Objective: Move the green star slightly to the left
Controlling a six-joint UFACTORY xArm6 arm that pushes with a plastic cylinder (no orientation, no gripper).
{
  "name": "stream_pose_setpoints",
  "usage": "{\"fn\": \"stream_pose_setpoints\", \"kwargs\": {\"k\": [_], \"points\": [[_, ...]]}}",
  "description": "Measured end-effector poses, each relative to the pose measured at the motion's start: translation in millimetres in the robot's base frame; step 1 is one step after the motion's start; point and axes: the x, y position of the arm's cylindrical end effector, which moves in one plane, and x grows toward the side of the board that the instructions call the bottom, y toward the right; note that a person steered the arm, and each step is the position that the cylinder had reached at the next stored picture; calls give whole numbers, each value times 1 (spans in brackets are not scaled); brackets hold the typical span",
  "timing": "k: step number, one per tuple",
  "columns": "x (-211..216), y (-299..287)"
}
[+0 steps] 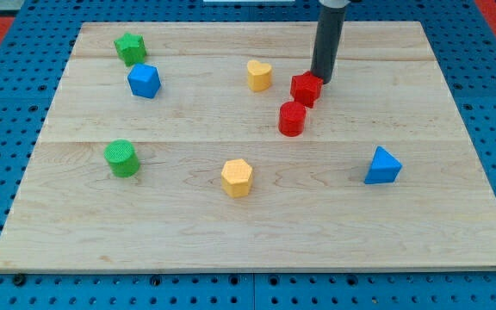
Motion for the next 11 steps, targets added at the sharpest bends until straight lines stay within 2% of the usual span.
{"fn": "stream_pose_setpoints", "kwargs": {"k": [2, 3, 4, 6, 9, 11], "points": [[-42, -77], [-48, -146], [-43, -170], [-36, -269], [-48, -299], [-43, -388]]}}
